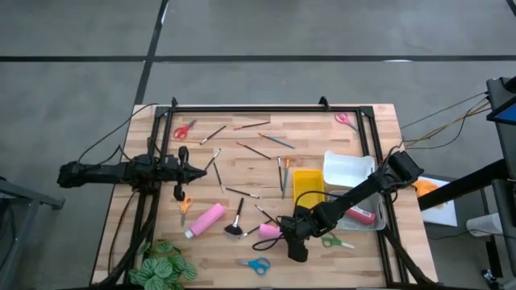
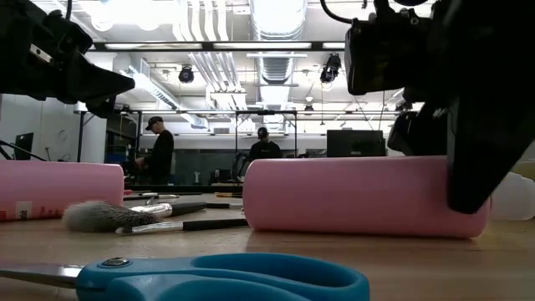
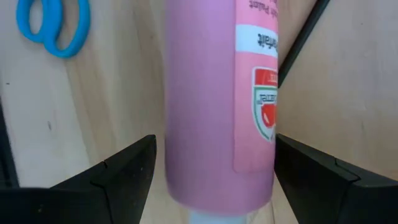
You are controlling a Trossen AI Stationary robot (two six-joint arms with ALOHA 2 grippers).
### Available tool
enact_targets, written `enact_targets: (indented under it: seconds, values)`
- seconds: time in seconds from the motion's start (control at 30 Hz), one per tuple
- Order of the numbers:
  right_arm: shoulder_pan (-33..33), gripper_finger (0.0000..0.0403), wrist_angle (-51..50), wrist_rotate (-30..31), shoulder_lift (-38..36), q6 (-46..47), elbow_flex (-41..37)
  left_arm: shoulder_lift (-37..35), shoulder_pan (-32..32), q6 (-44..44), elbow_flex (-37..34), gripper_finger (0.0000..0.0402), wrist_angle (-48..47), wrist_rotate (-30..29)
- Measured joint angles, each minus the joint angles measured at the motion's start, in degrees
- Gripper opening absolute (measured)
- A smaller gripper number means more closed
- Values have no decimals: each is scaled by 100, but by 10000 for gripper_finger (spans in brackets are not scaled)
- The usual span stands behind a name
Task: Pick & Place Paint Supplies
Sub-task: Put the pink paint bottle into the gray bin
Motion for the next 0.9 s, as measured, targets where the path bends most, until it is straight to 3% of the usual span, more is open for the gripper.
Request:
enact_targets:
  seconds: [0.4,0.9]
  values:
    - [-7,212,65,2,-9,20,-86,1,-1,-1,-2,3,-1,0]
    - [-4,203,-411,129,-288,-314,104,1,-1,0,-1,3,-1,0]
